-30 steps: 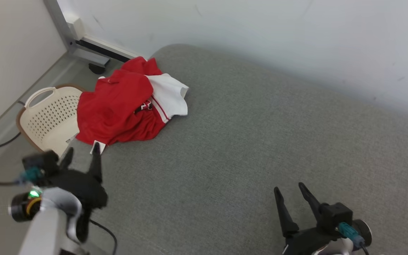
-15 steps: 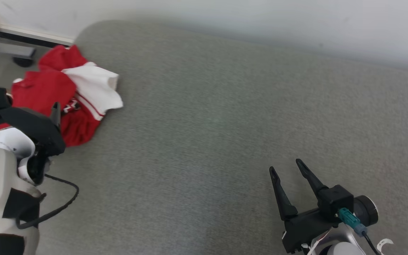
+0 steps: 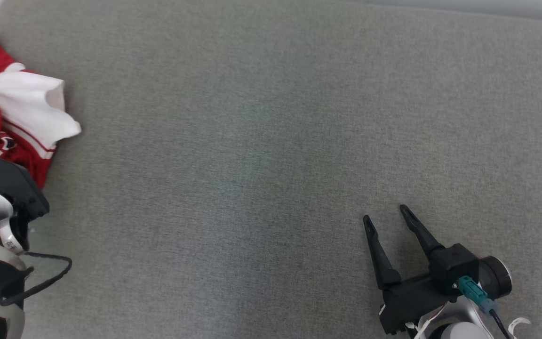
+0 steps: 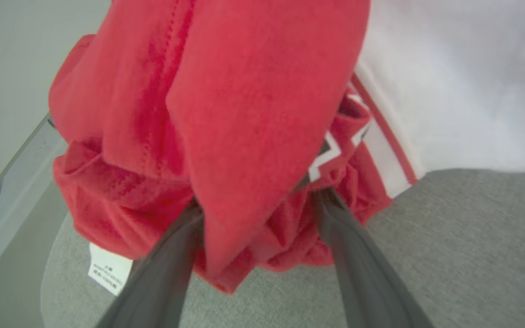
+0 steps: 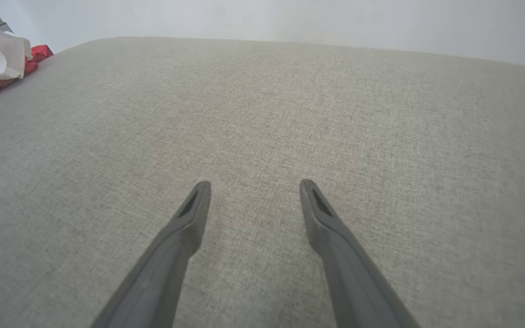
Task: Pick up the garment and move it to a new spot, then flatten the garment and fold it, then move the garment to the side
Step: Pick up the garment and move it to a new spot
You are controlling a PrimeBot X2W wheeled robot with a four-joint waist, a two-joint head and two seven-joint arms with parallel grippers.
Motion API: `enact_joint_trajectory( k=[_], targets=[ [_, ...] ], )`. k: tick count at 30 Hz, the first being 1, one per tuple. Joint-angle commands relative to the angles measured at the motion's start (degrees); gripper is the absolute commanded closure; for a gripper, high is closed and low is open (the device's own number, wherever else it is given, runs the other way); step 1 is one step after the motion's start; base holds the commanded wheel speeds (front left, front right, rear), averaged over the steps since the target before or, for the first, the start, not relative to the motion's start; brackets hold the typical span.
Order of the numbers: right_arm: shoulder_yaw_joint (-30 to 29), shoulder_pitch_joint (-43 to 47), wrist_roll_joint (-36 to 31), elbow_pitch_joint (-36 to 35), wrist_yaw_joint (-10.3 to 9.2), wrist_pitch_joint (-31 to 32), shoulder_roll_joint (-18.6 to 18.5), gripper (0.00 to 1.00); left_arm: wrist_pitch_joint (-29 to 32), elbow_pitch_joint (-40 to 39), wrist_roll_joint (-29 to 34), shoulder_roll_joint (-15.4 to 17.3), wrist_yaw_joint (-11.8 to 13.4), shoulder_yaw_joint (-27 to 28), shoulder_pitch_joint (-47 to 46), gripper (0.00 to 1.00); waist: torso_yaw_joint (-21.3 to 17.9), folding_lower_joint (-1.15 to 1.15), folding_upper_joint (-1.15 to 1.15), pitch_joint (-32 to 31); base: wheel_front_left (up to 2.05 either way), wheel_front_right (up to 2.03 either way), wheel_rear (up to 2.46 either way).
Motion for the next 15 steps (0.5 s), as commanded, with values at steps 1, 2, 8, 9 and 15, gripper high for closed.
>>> enact_joint_trajectory(
  k=[1, 2, 8, 9, 15],
  targets=[
    [0.0, -0.2, 0.1, -0.4, 0.15, 0.2, -0.1, 0.00, -1.0, 0.6, -0.1, 0.3, 0.3, 0.1, -0.2, 0.00, -1.1, -0.01, -0.01, 1.4, 0.00, 0.00, 0.00],
    [0.1, -0.3, 0.3, -0.5, 0.15, 0.2, -0.1, 0.00, -1.4, 0.9, -0.2, 0.1, 0.2, 0.1, -0.4, 0.31, -0.9, -0.01, -0.01, 1.4, 0.00, 0.00, 0.00],
    [0.4, -0.9, 1.2, 0.9, 0.15, -0.7, -0.1, 0.00, -3.6, 1.9, -0.8, -0.1, -2.5, -0.5, -1.3, 1.00, 0.4, -0.01, -0.01, -1.5, 0.00, 0.00, 0.00],
    [0.4, -1.0, 1.6, 1.4, 0.15, -0.8, -0.1, 0.00, -3.7, 2.0, -0.8, 0.1, -2.9, -0.7, -1.5, 1.00, 0.7, -0.01, -0.01, -2.4, 0.00, 0.00, 0.00],
    [1.2, -1.3, 5.1, 4.9, 0.15, -3.2, 0.0, 0.00, -3.3, 0.6, -1.6, 1.8, -6.8, -1.4, -2.8, 1.00, 1.4, -0.01, -0.01, -8.6, 0.00, 0.00, 0.00]
  ],
)
